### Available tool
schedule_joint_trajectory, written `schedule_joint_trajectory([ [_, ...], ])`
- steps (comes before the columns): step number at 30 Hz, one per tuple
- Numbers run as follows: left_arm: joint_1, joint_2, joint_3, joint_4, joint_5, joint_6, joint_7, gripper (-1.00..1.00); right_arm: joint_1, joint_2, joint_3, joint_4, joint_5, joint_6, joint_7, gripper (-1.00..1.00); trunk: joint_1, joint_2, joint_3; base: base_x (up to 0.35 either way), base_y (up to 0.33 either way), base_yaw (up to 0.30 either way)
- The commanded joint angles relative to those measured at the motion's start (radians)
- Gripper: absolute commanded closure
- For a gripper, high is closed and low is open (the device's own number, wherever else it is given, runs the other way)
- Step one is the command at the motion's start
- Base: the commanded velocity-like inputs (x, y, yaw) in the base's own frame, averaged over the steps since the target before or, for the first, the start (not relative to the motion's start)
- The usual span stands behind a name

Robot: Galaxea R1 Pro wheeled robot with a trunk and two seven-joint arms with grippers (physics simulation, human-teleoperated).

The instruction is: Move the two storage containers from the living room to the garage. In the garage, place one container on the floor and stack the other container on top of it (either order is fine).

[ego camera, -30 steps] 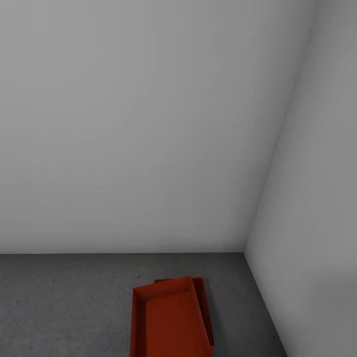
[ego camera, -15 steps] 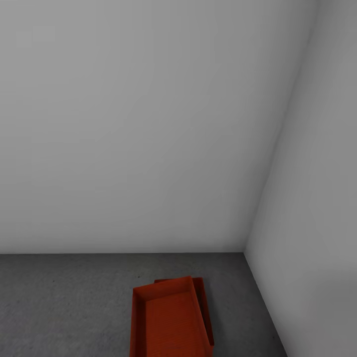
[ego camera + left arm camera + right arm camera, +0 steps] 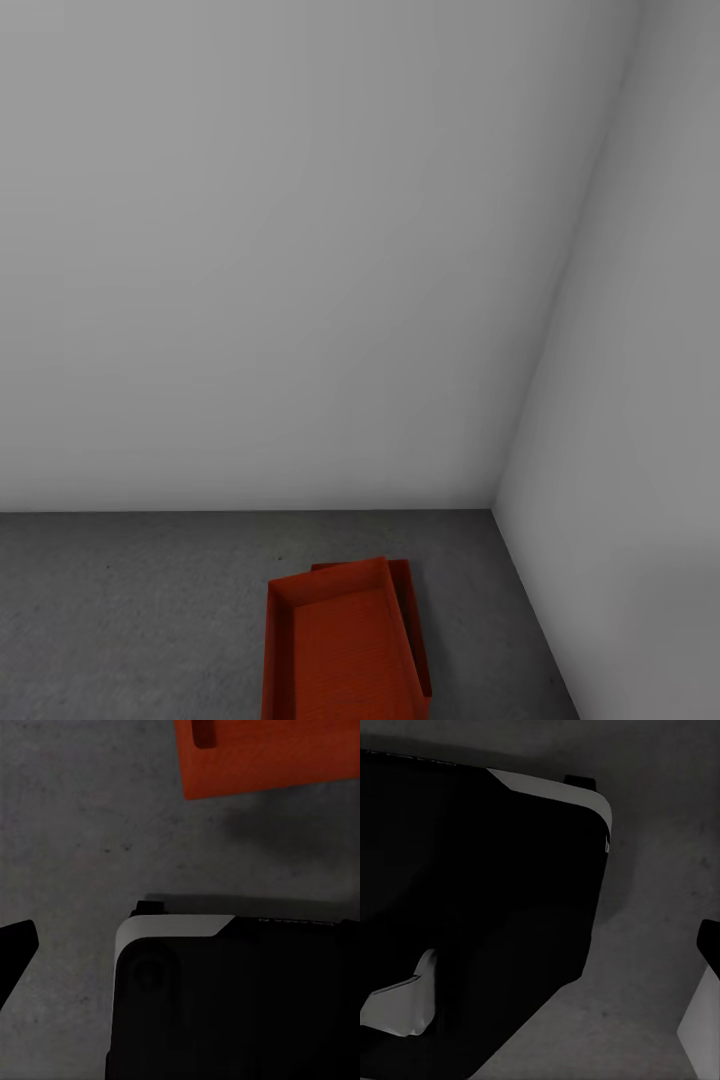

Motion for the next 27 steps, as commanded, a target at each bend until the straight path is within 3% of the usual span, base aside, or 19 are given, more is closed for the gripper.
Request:
schedule_joint_trajectory([
  [1,-0.001,0.0,-0.009,0.001,0.009,-0.004,0.003,-1.0,0.0,0.0,0.007,-0.001,0.003,0.006,-0.003,-1.0,0.001,-0.002,-0.002,0.0,0.0,0.0],
  [27,-0.001,0.0,-0.009,0.001,0.009,-0.004,0.003,-1.0,-0.001,0.0,0.007,-0.001,0.003,0.006,-0.003,-1.0,0.001,-0.002,-0.002,0.0,0.0,0.0],
])
